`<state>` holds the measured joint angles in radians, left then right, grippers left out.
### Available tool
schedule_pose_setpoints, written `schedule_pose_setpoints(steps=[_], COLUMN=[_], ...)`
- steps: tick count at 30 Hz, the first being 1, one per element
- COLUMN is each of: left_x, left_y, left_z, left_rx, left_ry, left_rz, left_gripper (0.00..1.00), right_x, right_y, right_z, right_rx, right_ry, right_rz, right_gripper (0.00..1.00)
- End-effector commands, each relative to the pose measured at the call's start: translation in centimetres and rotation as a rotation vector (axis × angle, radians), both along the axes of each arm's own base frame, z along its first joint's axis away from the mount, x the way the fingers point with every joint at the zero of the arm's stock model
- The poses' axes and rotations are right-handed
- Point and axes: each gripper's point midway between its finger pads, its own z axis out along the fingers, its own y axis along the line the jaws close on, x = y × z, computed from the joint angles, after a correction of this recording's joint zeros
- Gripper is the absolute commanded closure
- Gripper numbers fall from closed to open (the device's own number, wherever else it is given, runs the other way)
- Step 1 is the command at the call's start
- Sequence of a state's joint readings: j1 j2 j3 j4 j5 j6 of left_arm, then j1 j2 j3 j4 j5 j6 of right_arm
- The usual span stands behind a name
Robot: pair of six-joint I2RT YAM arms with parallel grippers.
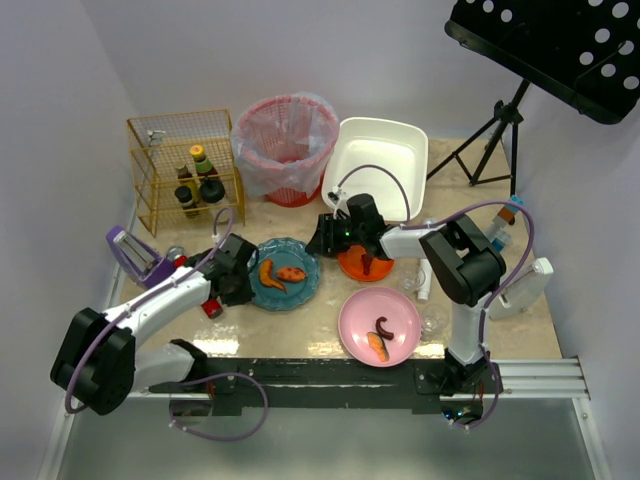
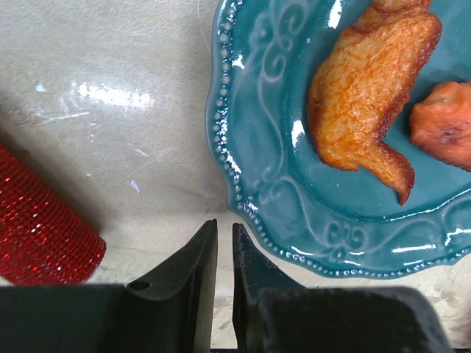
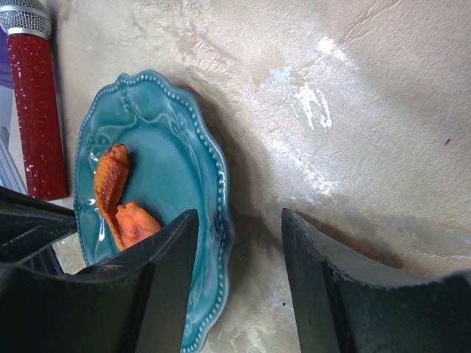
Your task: Clear the kitchen counter
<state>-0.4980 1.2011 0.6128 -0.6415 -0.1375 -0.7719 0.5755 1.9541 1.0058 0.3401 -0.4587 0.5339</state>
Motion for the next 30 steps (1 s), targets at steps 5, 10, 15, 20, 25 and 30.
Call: schedule_pose_setpoints(steps=[5, 10, 15, 20, 25, 30], left_x=[2.2, 2.4, 1.9, 1.1, 0.2, 0.1], left_y=[-0.4, -0.8, -0.7, -0.6, -0.5, -0.6], left_z=[4.4, 4.1, 2.5, 0.6, -1.6, -1.7], left_rx=[-0.018, -0.027, -0.015, -0.021, -0.021, -0.025], left_ry=[-0.112, -0.103, -0.076, -0.046, 0.000, 0.001], left_rz=[0.010, 0.002, -0.008, -0.009, -0.009, -0.009], left_gripper=[0.81, 0.81, 0.81, 0.81, 0.81, 0.81], right_x=[0.1, 0.0, 0.1, 0.1, 0.1, 0.2], right_y=[-1.2, -1.2, -1.3, -1.2, -1.2, -1.4], right_z=[-1.4, -1.3, -1.2, -1.3, -1.2, -1.3], right_rx=[-0.056, -0.055, -0.058, -0.058, -0.056, -0.070], right_ry=[0.009, 0.008, 0.005, 0.006, 0.006, 0.003], right_rz=[-0.026, -0.026, -0.027, -0.026, -0.027, -0.032], right_gripper=[0.46, 0.46, 0.46, 0.46, 0.45, 0.45])
